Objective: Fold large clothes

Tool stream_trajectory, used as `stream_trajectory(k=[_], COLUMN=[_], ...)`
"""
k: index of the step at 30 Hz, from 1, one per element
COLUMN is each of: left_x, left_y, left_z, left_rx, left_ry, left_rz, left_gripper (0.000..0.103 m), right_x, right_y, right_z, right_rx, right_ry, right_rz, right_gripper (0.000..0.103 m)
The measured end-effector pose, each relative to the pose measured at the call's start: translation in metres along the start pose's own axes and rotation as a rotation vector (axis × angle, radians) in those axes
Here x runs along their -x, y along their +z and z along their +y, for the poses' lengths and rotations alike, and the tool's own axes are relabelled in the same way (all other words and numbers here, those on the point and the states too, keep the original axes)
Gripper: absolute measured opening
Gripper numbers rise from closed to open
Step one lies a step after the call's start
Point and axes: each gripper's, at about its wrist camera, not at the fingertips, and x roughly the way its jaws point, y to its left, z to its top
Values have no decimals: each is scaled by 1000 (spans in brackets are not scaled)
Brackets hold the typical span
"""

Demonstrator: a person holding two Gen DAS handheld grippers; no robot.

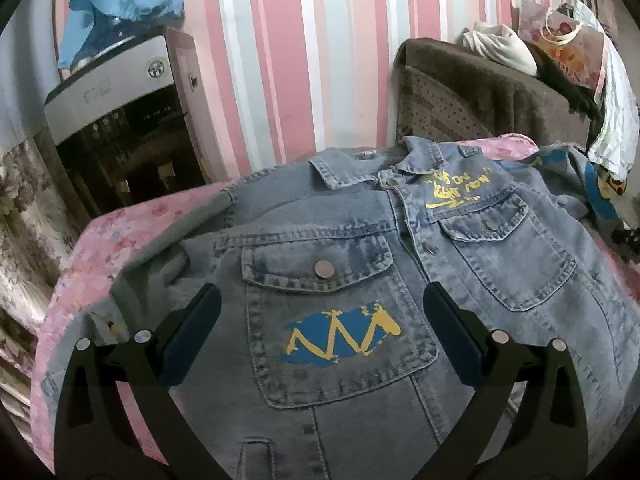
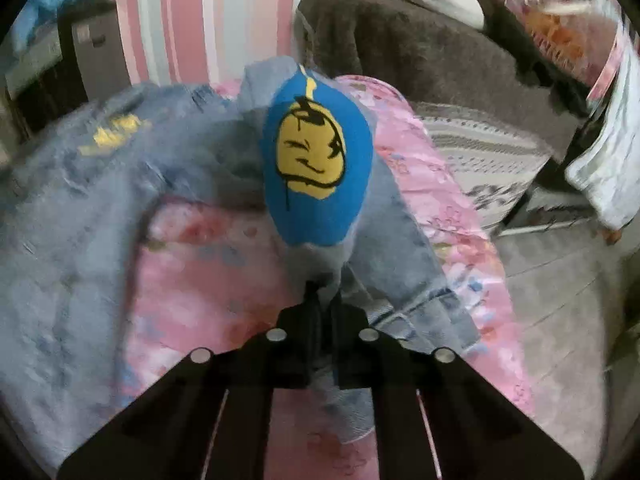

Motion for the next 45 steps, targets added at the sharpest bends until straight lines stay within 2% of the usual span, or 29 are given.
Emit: stream_trajectory(k=[5,8,10,16,19,22,25,27,30,31,34,35,37,39,41,45], left_x=[2,3,3,1,1,1,-4,-9,-18,-21,-26,-27,-30,-33,-36,-46], left_y=[4,7,8,12,14,16,17,16,13,12,11,11,13,17,23,36], left_z=[2,7,10,23,28,36,48,55,62,64,66,65,60,53,41,17], left_rx=[-16,-4,0,26,21,17,33,46,63,68,80,79,69,54,34,6], left_ry=[25,16,23,29,40,65,76,81,86,86,79,75,70,65,45,-27], left_rz=[-14,-23,-26,-25,-30,-41,-29,-12,10,18,27,29,30,30,29,51], left_gripper=[100,100,100,100,100,100,100,100,100,100,100,100,100,100,100,100], right_x=[23,32,38,53,51,38,4,-18,-44,-48,-46,-42,-31,-24,-15,-10], right_y=[21,39,49,104,130,145,155,152,146,145,141,140,141,145,145,144], right_z=[1,15,31,105,161,208,258,274,287,286,280,276,263,256,243,212], right_rx=[-120,-150,-153,-51,27,77,125,145,158,150,142,144,143,162,208,218], right_ry=[208,321,365,443,490,543,526,512,474,471,486,488,489,468,375,263], right_rz=[-40,-53,-60,-102,-83,-28,35,62,72,73,57,45,15,-12,-57,-94], right_gripper=[5,5,5,5,5,5,5,5,18,32,37,47,54,54,54,55])
